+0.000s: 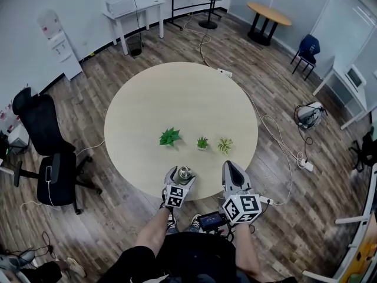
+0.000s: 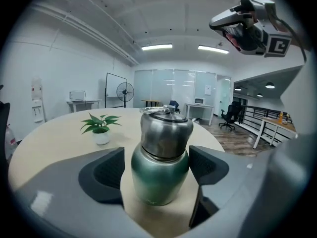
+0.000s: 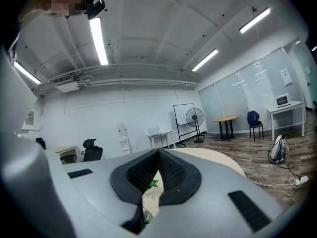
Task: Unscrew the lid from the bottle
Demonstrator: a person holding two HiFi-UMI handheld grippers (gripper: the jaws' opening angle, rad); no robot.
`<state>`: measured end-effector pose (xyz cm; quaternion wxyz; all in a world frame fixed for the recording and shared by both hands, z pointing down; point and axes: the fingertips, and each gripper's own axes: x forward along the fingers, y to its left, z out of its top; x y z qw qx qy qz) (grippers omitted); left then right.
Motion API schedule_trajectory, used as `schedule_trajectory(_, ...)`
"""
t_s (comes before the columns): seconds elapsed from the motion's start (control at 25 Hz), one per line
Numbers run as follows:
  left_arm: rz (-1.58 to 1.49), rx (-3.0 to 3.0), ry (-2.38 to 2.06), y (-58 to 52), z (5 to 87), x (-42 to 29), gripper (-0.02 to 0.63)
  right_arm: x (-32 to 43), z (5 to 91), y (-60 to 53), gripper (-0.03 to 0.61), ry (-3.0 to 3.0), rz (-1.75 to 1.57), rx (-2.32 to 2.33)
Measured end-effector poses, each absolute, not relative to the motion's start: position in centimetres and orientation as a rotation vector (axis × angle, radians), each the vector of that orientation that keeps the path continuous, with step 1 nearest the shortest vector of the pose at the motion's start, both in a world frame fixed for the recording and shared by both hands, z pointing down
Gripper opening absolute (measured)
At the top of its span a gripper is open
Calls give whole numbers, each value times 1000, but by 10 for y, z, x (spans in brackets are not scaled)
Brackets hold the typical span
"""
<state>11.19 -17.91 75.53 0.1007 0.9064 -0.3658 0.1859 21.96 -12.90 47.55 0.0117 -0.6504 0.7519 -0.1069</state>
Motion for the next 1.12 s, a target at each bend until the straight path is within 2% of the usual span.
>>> schedule_trajectory(0.2, 602, 2667, -1077, -178, 769, 120, 402, 218, 481, -132, 5, 2368, -350, -2030)
schedule_trajectory(0.24, 605, 2658, -1090, -179, 770, 118, 371, 216, 483, -133, 5, 2378, -355, -2028)
schedule_trajectory(0.6, 592, 2667, -1083, -179, 769, 119, 370, 195, 489, -143, 5, 2472, -346, -1962)
schedule_trajectory(0.64, 594, 2666, -1080, -179, 770, 119, 370, 190, 487, -143, 14, 2489, -341, -1934)
schedule_trajectory(0.72, 594, 2666, -1079, -178, 770, 118, 370, 180, 485, -144, 233, 2536, -316, -1880)
schedule_trajectory(0.76, 591, 2666, -1078, -178, 770, 118, 370, 177, 484, -145, 258, 2552, -295, -1874)
schedule_trajectory(1.12, 578, 2671, -1076, -178, 770, 120, 370, 140, 529, -161, 252, 2909, -338, -1798)
